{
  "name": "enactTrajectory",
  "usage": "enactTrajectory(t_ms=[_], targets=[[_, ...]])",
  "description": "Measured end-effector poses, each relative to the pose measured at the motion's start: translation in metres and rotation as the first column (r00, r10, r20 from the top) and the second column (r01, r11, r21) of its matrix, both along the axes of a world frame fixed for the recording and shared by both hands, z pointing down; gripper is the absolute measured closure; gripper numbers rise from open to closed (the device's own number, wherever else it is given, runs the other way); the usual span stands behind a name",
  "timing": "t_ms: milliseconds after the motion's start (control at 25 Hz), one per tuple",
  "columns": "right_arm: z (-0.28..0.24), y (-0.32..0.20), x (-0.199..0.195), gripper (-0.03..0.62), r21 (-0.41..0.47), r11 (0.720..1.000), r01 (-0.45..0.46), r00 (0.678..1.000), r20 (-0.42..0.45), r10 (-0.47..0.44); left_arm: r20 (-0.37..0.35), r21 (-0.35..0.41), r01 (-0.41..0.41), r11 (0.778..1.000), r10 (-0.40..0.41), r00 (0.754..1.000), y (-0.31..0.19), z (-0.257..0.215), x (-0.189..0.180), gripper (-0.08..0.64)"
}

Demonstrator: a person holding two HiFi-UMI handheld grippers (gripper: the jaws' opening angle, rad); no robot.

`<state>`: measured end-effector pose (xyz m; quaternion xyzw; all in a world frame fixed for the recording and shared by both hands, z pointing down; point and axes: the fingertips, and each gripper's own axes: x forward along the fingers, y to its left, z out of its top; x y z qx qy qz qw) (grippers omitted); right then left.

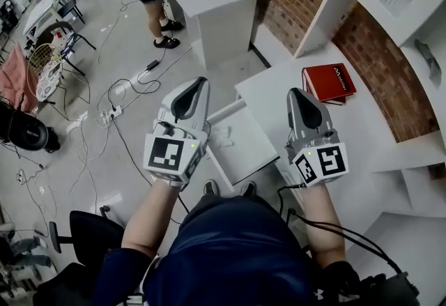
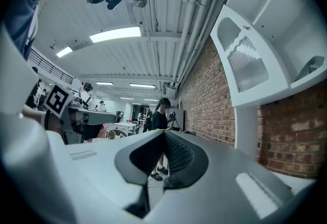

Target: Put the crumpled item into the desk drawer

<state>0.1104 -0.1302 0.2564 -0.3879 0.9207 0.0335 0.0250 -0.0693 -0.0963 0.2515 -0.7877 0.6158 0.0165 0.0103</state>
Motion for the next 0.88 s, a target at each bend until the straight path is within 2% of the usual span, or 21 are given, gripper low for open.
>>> enactTrajectory(t_ms=[880], targets=[[0.02,-0.02,-0.012,0.591,-0.055,0.998,-0.003,1.0,0.005,0.003,0.011,-0.035,-0.007,0.999,0.008,1.0,-0.02,0.021,-0.016,0.548]])
